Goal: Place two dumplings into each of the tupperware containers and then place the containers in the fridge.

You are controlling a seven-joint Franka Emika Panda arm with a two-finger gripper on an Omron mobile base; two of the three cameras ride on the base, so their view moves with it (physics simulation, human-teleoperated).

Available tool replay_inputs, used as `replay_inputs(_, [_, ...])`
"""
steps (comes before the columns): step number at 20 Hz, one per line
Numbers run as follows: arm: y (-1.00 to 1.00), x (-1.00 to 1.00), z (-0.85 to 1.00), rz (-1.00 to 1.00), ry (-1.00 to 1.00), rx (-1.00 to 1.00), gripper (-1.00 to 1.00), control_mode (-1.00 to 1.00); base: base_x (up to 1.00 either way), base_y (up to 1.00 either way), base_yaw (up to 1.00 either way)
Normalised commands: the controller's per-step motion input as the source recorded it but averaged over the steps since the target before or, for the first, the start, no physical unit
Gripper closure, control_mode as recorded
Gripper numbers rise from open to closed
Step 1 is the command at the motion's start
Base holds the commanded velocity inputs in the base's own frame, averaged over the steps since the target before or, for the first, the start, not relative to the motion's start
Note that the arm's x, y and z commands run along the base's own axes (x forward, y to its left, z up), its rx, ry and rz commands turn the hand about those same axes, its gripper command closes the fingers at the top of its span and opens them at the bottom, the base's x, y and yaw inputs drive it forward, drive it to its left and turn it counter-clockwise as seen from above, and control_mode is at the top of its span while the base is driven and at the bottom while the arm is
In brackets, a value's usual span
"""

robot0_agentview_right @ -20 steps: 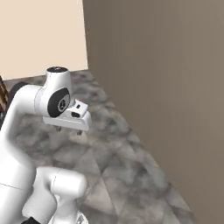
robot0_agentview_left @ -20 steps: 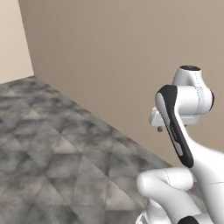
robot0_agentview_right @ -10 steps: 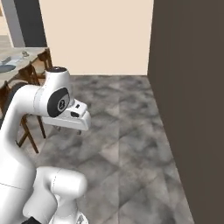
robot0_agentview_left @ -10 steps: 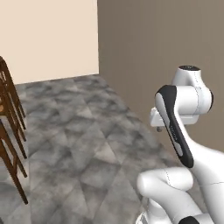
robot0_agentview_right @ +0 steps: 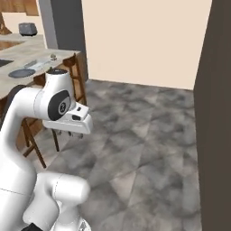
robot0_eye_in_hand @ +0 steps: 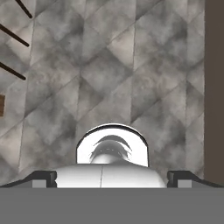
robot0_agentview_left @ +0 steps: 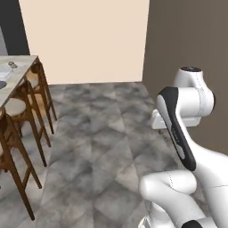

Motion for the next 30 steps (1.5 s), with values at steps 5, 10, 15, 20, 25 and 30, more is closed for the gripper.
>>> replay_inputs(5, [0.0, 0.0, 0.0, 0.0, 0.0, 0.0, -1.0, 1.0, 1.0, -0.65, 0.47])
replay_inputs(10, [0.0, 0.0, 0.0, 0.0, 0.0, 0.0, -1.0, 1.0, 1.0, -0.69, 0.48])
replay_inputs(15, [0.0, 0.0, 0.0, 0.0, 0.0, 0.0, -1.0, 1.0, 1.0, -0.58, 0.53])
replay_inputs(20, [0.0, 0.0, 0.0, 0.0, 0.0, 0.0, -1.0, 1.0, 1.0, -0.64, 0.51])
replay_inputs(25, [0.0, 0.0, 0.0, 0.0, 0.0, 0.0, -1.0, 1.0, 1.0, -0.62, 0.51])
replay_inputs(30, [0.0, 0.0, 0.0, 0.0, 0.0, 0.0, -1.0, 1.0, 1.0, -0.65, 0.5])
